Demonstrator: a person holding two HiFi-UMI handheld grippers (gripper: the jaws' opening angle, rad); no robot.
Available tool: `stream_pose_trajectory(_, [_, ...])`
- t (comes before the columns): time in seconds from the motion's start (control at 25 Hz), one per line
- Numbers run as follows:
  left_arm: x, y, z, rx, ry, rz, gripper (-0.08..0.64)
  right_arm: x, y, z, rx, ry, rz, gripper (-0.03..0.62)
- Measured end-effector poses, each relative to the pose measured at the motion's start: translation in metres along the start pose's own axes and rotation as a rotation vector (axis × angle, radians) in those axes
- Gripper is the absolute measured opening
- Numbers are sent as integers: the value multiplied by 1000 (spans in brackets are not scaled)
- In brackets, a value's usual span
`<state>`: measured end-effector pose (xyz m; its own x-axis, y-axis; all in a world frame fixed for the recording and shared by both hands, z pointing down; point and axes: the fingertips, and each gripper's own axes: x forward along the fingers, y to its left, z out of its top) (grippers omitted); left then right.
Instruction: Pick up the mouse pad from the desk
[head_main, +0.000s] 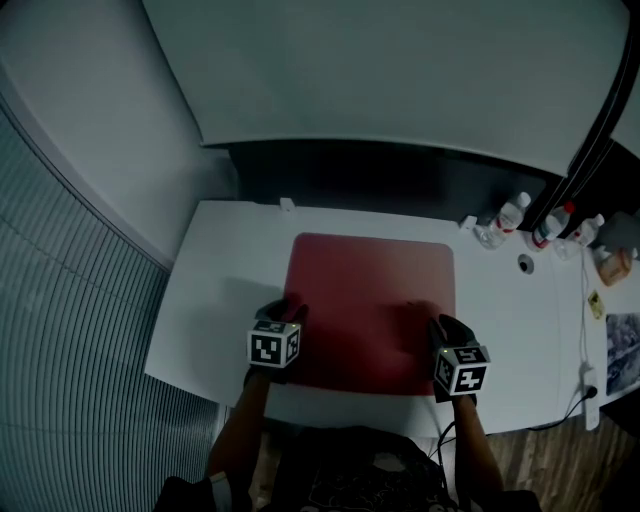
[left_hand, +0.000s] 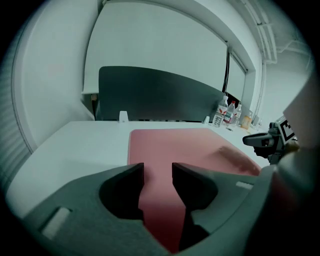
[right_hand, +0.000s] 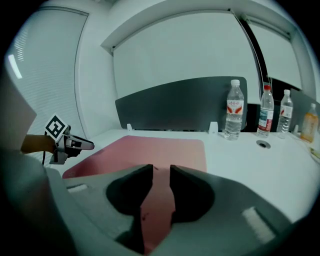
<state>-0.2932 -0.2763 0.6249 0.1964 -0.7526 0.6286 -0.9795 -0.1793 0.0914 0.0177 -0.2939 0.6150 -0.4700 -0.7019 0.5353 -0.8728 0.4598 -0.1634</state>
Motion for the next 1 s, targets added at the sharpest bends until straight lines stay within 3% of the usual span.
stream_pose_trajectory(0.48, [33,25,-18,-17,79,2,204,22,-37,-25,33,91,-74,229])
stream_pose_trajectory(0.72, [42,39,-15,-7,89,19,253,30,-54,-29,33,112,-105,268])
stream_pose_trajectory(1.0, [47,40,-20,3,92,16,258,42,-65,-34,26,167,-152,309])
